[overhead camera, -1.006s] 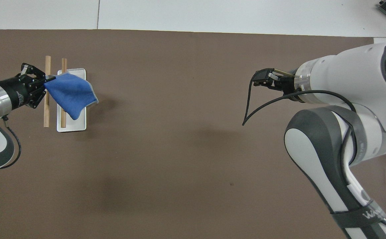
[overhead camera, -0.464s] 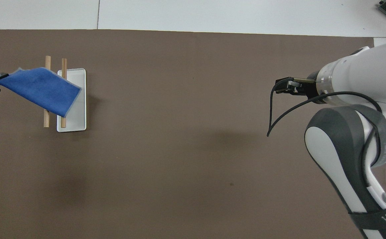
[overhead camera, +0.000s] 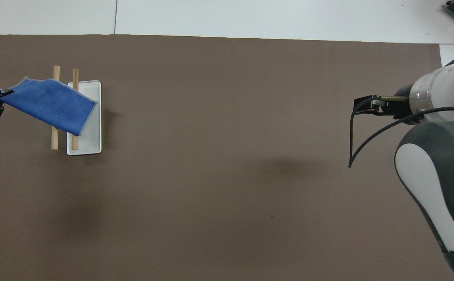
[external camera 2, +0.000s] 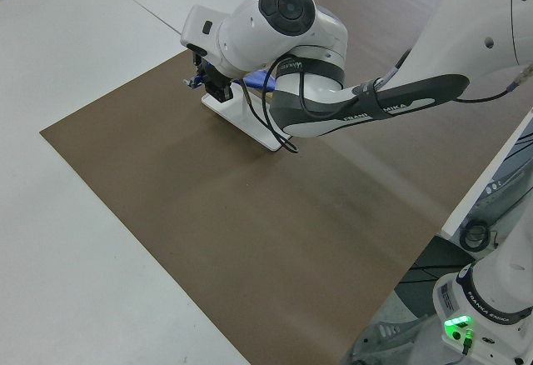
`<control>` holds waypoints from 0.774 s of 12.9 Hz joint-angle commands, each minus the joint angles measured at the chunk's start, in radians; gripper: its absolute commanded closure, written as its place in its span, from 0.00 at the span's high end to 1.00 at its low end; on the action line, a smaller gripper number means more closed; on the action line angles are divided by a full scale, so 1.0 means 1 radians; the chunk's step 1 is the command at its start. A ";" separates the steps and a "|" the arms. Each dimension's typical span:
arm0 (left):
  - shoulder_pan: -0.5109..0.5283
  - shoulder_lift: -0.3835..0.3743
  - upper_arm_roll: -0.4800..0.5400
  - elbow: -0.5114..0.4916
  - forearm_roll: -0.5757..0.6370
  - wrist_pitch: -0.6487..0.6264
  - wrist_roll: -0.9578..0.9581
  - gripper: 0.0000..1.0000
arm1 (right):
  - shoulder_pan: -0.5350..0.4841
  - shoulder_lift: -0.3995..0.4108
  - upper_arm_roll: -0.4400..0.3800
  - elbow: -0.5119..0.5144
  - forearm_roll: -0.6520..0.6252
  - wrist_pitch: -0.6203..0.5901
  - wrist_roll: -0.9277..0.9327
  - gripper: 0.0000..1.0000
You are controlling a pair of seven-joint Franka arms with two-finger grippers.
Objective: Right arm passes towel to left arm to hang
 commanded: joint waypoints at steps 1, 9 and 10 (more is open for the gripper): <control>-0.032 -0.025 -0.003 -0.069 -0.009 0.030 0.007 0.00 | 0.049 -0.031 -0.070 -0.019 -0.019 -0.053 -0.044 1.00; -0.026 -0.044 -0.003 -0.119 -0.009 0.028 0.016 0.65 | 0.035 -0.063 -0.126 -0.059 -0.019 -0.113 -0.115 1.00; -0.024 -0.044 -0.003 -0.119 -0.009 0.024 0.025 0.68 | 0.024 -0.062 -0.126 -0.059 -0.019 -0.124 -0.113 1.00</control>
